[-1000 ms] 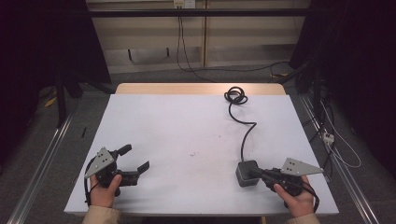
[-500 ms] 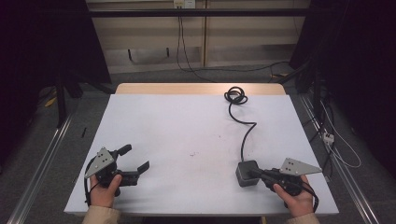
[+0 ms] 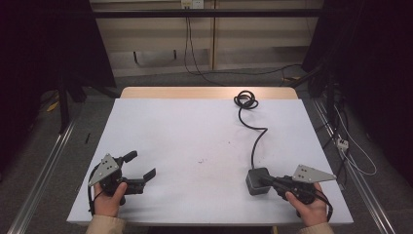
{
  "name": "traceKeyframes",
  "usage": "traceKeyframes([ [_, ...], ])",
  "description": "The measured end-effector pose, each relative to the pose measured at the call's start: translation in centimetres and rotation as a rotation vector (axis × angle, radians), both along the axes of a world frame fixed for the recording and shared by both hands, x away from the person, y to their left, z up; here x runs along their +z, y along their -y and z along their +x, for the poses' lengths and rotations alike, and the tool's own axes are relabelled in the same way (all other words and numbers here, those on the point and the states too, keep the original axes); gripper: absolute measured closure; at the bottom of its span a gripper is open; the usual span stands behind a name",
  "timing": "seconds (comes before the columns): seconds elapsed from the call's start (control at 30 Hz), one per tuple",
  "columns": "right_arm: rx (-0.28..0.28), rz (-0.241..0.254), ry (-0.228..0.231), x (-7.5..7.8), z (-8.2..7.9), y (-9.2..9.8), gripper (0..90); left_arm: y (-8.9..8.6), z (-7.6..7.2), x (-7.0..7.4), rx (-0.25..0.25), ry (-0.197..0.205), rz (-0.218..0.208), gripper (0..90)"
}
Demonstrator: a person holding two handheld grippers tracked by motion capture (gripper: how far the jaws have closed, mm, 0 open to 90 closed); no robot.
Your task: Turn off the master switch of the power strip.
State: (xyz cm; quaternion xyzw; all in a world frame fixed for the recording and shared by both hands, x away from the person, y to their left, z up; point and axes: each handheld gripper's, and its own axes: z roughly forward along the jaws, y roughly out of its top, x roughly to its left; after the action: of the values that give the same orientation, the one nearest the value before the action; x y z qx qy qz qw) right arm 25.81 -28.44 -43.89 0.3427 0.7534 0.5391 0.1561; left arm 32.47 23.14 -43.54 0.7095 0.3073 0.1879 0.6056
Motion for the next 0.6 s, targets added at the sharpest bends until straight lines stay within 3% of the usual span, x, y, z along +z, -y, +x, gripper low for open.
traceKeyframes([
  [0.6,-0.001,0.008,-0.037,0.18,0.15,0.02,90.0,0.14,-0.04,-0.02,0.001,0.0,0.001,3.7],
])
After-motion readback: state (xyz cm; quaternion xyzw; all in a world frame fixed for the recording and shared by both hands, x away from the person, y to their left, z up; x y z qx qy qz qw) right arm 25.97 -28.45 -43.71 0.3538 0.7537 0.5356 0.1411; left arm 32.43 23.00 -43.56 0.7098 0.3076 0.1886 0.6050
